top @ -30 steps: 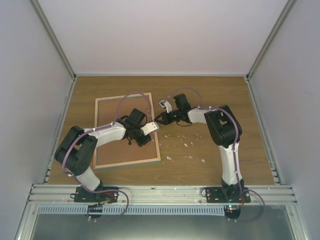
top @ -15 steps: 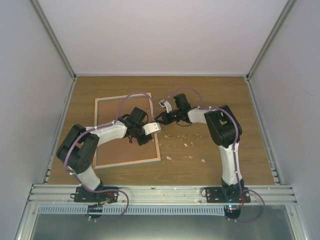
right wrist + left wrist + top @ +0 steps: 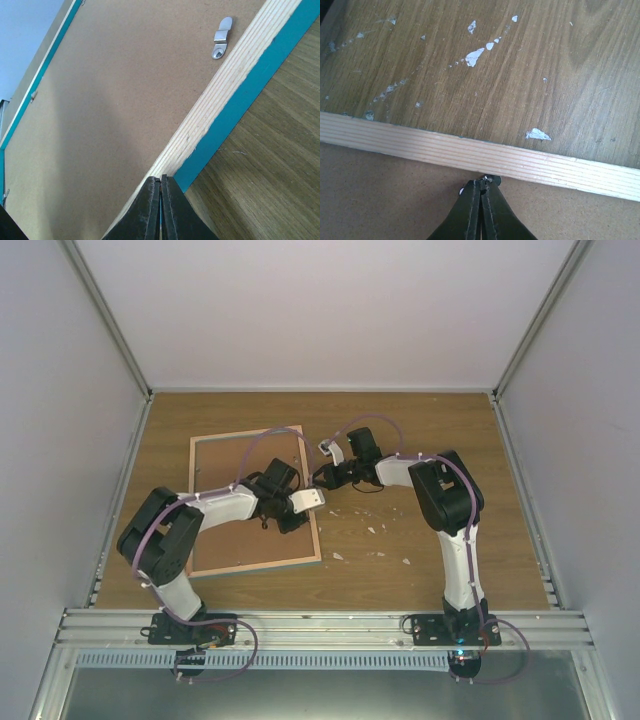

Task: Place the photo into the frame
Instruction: Install the photo frame at the center of the board.

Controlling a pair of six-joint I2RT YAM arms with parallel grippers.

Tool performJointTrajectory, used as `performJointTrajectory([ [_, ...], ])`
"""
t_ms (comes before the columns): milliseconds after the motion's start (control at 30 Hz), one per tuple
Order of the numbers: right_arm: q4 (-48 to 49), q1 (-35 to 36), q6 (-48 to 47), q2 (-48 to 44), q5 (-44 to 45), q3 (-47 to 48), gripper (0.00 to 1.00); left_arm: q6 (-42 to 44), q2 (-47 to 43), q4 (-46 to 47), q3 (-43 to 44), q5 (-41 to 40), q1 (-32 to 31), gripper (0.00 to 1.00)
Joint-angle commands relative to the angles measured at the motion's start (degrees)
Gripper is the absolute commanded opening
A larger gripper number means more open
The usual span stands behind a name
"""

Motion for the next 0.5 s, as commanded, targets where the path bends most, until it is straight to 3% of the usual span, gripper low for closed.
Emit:
performJointTrajectory([
  [0,-9.67,1.61,-1.73,5.57,6.37,-3.2,0.04,1.25,1.12,4.13,-3.6,-3.82,-1.09,0.05],
  [467,-9.39,1.54,-1.66,5.62,6.24,-3.58,0.04,3.59,1.92,7.68,-9.78,-11.51,-3.64,0.0],
])
